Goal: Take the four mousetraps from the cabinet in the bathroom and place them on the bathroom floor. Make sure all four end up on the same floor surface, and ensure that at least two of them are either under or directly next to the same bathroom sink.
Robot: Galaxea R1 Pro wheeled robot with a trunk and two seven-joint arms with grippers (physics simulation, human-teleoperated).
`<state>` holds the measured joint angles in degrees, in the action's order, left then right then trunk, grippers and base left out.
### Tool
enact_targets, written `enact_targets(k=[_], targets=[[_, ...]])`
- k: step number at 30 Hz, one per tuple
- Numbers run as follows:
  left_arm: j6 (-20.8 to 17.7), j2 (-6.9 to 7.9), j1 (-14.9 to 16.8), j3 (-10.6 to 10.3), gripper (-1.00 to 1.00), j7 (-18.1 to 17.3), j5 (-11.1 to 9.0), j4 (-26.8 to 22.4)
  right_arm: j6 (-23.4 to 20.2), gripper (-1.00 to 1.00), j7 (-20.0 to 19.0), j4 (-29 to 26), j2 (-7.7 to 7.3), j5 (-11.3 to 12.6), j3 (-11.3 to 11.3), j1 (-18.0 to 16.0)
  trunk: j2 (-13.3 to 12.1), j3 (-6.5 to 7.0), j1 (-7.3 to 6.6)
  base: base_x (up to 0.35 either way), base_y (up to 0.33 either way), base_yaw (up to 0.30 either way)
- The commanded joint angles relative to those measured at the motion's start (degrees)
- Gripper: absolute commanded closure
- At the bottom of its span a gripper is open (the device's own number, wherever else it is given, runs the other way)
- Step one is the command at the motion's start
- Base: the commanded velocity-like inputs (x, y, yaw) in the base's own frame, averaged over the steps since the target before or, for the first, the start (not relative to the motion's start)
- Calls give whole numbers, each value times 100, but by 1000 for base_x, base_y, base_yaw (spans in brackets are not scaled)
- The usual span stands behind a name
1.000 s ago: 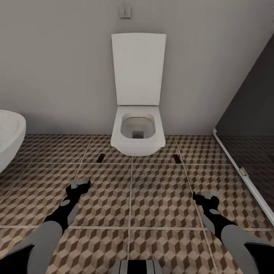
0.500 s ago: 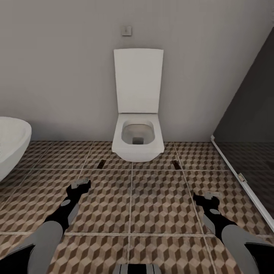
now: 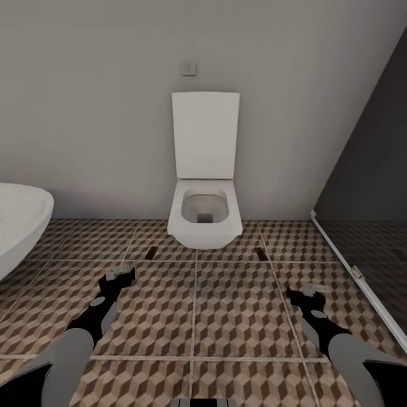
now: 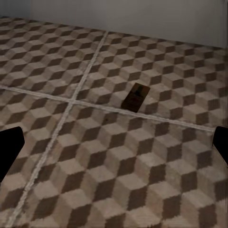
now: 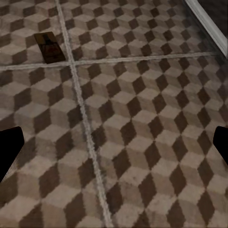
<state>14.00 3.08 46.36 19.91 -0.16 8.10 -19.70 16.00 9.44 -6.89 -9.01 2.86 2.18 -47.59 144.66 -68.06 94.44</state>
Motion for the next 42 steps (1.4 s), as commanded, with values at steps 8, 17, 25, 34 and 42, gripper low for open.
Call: enact_targets(k=[8, 17, 25, 34, 42], targets=[[26, -1, 5, 40, -100, -1, 60, 10, 26, -100, -2, 4, 11, 31, 19, -5, -9, 174, -21, 0, 0, 0], [28, -7, 5, 38, -100, -1, 60, 16, 21, -100, 5, 5, 13, 31, 19, -4, -21, 373, -45, 0, 0, 0], [32, -9, 5, 33, -100, 5, 65, 24, 22, -100, 5, 7, 9, 31, 19, -4, -32, 550, -65, 0, 0, 0], [33, -9, 5, 31, -100, 7, 68, 41, 27, -100, 6, 7, 5, 31, 19, -2, -44, 750, -88, 0, 0, 0], [33, -9, 5, 31, -100, 7, 64, 51, 33, -100, 6, 6, 5, 31, 23, -4, -55, 927, -109, 0, 0, 0]])
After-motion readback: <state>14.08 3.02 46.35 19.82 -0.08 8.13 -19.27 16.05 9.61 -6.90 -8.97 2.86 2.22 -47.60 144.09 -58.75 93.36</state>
